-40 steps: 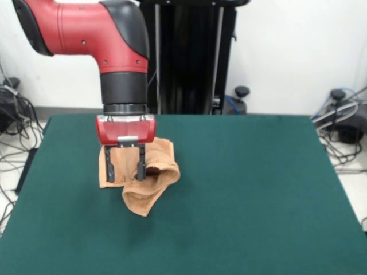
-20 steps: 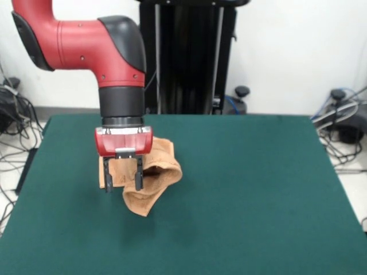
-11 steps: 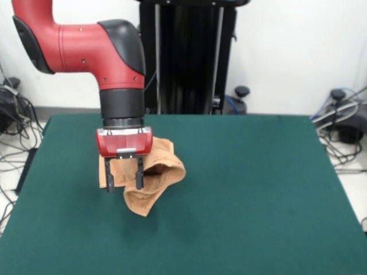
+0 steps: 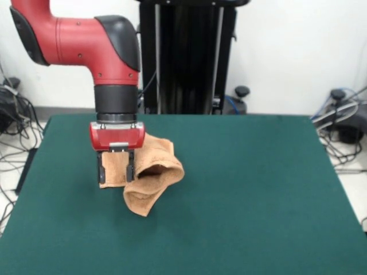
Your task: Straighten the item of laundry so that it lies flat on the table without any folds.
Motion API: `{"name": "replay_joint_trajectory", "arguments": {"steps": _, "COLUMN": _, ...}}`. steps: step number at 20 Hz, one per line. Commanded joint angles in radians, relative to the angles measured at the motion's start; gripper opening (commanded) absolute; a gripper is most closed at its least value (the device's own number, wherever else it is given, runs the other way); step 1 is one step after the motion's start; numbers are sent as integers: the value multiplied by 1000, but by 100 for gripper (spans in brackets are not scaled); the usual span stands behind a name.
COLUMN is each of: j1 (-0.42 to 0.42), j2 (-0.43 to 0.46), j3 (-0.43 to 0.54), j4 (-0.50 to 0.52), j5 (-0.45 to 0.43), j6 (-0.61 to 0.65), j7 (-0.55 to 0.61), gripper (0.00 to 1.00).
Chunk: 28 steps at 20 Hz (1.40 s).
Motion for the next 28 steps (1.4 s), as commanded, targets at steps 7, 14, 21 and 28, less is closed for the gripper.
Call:
{"name": "replay_joint_trajectory", "arguments": {"steps": 7, "j1": -79, "j2": 20, "j3": 71, "j4": 16, "j5": -47, "j6": 141, "j7": 86, "gripper": 100}}
{"name": "replay_joint_trajectory", "arguments": {"steps": 14, "j1": -559, "j2": 234, "j3": 537, "j4": 142, "j5": -87, "j6": 582, "j7": -321, "gripper": 100}}
{"name": "replay_joint_trajectory", "arguments": {"steps": 21, "j1": -830, "j2": 586, "j3": 653, "j4": 163, "j5": 205, "j6": 1003, "j7": -600, "gripper": 100}}
{"name": "replay_joint_trajectory", "arguments": {"steps": 28, "j1": -928, "j2": 741, "j3": 675, "j4": 163, "j5": 246, "j6": 1051, "j7": -764, "gripper": 100}}
